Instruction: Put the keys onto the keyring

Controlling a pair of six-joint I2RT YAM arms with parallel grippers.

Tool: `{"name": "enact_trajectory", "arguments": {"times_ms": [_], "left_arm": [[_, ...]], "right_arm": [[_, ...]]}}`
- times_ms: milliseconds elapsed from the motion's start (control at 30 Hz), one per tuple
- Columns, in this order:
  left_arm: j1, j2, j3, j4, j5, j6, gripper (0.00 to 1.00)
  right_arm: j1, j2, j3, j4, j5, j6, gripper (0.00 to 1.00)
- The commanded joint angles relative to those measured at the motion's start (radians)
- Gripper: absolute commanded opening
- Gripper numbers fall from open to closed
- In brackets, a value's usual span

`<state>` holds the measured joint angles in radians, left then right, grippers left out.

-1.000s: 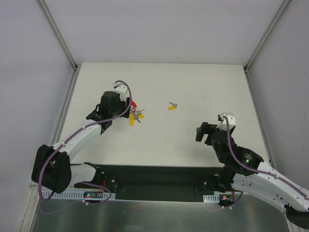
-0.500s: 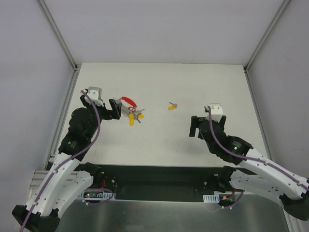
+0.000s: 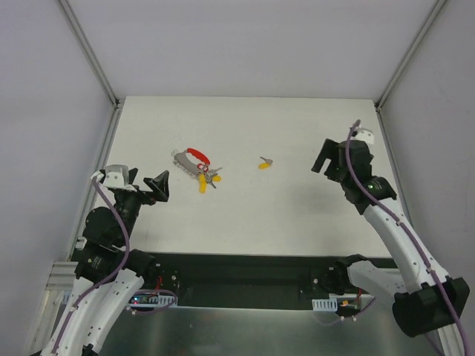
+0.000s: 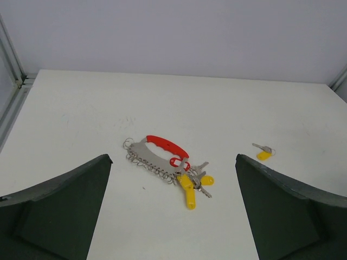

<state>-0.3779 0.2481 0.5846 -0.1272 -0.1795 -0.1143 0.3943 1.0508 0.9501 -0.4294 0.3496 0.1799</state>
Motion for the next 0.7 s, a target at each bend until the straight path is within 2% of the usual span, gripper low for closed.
{"name": "enact_trajectory", "arguments": {"times_ms": [0,100,167,300,400,667], "left_arm": [[0.002,-0.056,-0.012,0.000,-0.090,-0.010,0.99],[0.000,-0.072,-0.017,0.000,-0.130,-0.019,0.99],[-0.001,-0.078,-0.020,0.000,-0.152,-0.036,0.99],[-0.004,-0.101,-0.020,-0.002,-0.192,-0.054,0.99],[-0.006,-0.124,-0.020,-0.002,-0.212,-0.053,0.99],[-0.006,-0.184,-0.028,0.000,-0.226,-0.064,0.99]], "right_arm": [[-0.197,-0.190,-0.048,-0.040,-0.103,0.062,0.96],[-0.306,-0.340,-0.071,-0.107,-0.065,0.053,0.96],[-0.333,-0.452,-0.067,-0.161,-0.019,0.032,0.96],[-0.339,-0.619,-0.054,-0.226,0.133,-0.023,0.96],[-0.339,-0.738,-0.068,-0.239,0.187,-0.080,0.96],[-0.339,-0.971,-0.166,-0.198,0.220,-0.223,0.97]]}}
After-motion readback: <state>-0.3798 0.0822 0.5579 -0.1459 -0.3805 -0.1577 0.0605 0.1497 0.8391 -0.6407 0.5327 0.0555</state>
